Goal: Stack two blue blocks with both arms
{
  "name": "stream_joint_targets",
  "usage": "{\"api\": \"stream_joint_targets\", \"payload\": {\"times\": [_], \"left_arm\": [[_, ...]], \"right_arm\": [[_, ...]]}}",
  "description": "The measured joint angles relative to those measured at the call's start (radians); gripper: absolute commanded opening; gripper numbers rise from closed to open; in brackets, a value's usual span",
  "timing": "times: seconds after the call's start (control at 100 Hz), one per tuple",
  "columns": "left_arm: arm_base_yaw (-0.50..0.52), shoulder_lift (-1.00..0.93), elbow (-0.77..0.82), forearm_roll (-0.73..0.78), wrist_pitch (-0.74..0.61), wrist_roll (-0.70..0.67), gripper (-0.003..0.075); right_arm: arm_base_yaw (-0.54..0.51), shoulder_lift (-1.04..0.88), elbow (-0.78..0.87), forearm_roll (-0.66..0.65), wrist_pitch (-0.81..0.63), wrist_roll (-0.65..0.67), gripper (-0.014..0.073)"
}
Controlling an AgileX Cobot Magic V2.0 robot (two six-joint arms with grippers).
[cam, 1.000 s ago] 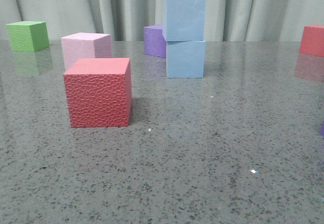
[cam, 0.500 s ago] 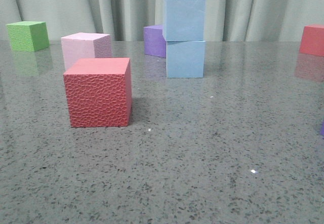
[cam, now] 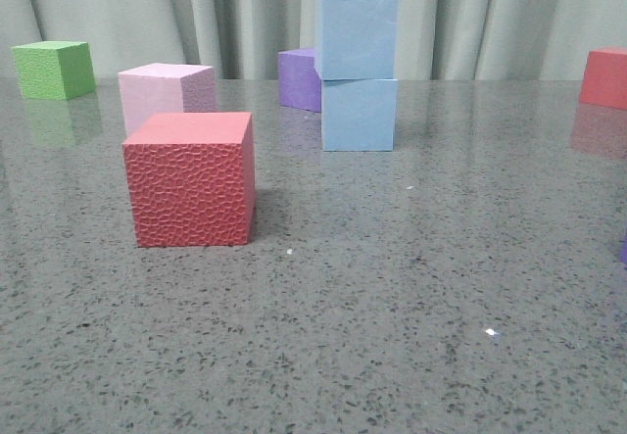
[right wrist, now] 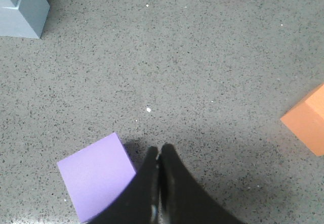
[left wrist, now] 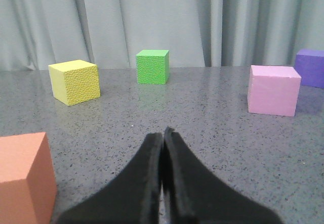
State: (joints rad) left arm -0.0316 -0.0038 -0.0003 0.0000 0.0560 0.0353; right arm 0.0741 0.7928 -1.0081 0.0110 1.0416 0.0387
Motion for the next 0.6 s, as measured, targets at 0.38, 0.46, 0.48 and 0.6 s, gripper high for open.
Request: {"api": "stream_joint_targets", "payload": {"times": [0.38,0.46,0.48,0.6], "left_arm": [[0.000,0.000,0.000,0.000,-0.022,-0.002,-0.0019],[0.000,0.000,0.000,0.000,-0.022,-0.002,-0.0019],[0.000,0.000,0.000,0.000,-0.024,-0.002,-0.0019],[0.000,0.000,0.000,0.000,-0.024,-0.002,-0.0019]], "right_arm": [[0.000,0.000,0.000,0.000,0.000,0.000,-0.0122],[0.000,0.000,0.000,0.000,0.000,0.000,-0.0122],[0.000,0.000,0.000,0.000,0.000,0.000,-0.0122],[0.000,0.000,0.000,0.000,0.000,0.000,-0.0122]]}}
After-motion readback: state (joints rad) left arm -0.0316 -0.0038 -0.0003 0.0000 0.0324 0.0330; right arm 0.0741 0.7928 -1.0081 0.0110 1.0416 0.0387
